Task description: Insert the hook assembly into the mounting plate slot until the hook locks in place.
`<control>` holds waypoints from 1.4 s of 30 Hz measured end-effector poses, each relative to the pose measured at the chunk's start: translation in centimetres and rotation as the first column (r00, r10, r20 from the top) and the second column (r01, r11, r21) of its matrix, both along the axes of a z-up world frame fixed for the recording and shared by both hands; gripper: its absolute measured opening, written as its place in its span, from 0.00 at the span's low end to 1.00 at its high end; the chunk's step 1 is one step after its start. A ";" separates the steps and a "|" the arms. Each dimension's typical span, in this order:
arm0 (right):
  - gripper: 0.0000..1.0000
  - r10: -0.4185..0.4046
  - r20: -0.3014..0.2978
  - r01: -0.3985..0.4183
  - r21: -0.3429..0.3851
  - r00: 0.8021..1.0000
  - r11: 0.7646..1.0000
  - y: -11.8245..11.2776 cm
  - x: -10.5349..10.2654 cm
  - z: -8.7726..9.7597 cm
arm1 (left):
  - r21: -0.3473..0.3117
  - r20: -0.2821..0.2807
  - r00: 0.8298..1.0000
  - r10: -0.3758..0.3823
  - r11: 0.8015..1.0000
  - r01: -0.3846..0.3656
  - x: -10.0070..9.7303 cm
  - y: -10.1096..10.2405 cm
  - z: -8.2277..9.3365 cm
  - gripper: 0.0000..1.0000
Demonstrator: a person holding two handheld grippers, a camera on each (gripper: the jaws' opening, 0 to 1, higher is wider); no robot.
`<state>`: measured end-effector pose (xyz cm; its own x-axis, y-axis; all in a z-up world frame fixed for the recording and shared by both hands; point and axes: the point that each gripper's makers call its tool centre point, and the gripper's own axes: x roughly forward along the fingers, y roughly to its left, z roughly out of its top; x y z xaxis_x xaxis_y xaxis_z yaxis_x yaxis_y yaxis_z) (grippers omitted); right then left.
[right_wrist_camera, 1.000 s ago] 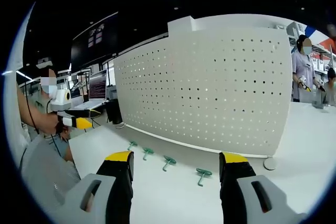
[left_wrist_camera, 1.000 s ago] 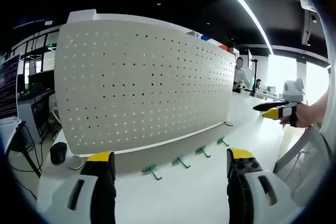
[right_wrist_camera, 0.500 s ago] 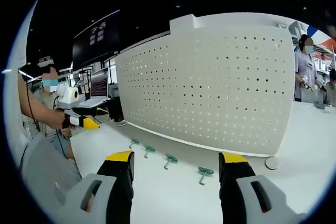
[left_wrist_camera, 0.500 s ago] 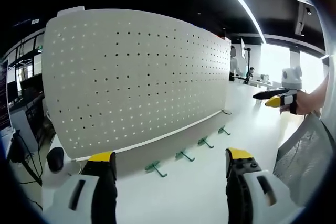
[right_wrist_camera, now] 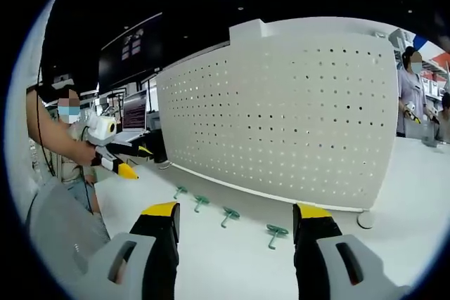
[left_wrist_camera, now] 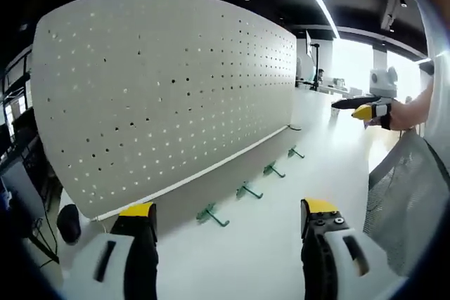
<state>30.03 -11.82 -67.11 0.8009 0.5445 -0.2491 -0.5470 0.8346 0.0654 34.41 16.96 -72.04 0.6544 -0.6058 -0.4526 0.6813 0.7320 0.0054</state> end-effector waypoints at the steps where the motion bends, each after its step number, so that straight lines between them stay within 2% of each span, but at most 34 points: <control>1: 0.63 0.000 -0.001 0.000 0.001 1.000 1.000 0.0 0.0 -0.1 | 0.011 -0.003 1.000 -0.009 1.000 0.009 0.1 0.0 -0.1 0.86; 9: 0.63 -0.002 -0.008 0.002 0.004 1.000 1.000 -0.1 -0.1 -0.3 | 0.078 -0.041 0.995 -0.096 0.992 0.099 1.0 -0.1 -1.2 0.83; 16: 0.63 0.002 -0.011 -0.002 0.001 1.000 1.000 -0.1 -0.2 -0.5 | 0.144 -0.080 0.982 -0.172 0.973 0.182 1.6 -0.4 -2.4 0.82; 26: 0.63 -0.008 -0.015 0.008 0.005 1.000 1.000 -0.3 -0.2 -0.5 | 0.248 -0.120 0.953 -0.277 0.921 0.299 2.2 -0.4 -4.0 0.79; 28: 0.63 -0.009 -0.014 0.009 0.003 1.000 1.000 -0.4 -0.2 -0.5 | 0.241 -0.128 0.951 -0.282 0.921 0.306 2.4 -0.6 -4.0 0.78; 31: 0.63 -0.011 -0.015 0.011 0.003 1.000 1.000 -0.4 -0.2 -0.5 | 0.256 -0.137 0.944 -0.299 0.910 0.326 2.5 -0.7 -4.2 0.78; 36: 0.63 -0.010 -0.016 0.010 0.002 1.000 1.000 -0.3 -0.2 -0.6 | 0.292 -0.164 0.926 -0.340 0.880 0.375 2.7 -0.8 -4.9 0.76; 39: 0.63 -0.010 -0.016 0.010 0.003 1.000 1.000 -0.3 -0.2 -0.6 | 0.313 -0.199 0.913 -0.356 0.860 0.403 2.9 -0.7 -5.6 0.75; 42: 0.63 -0.010 -0.017 0.010 0.003 1.000 1.000 -0.3 -0.2 -0.6 | 0.326 -0.220 0.904 -0.366 0.846 0.421 3.3 -0.6 -5.9 0.75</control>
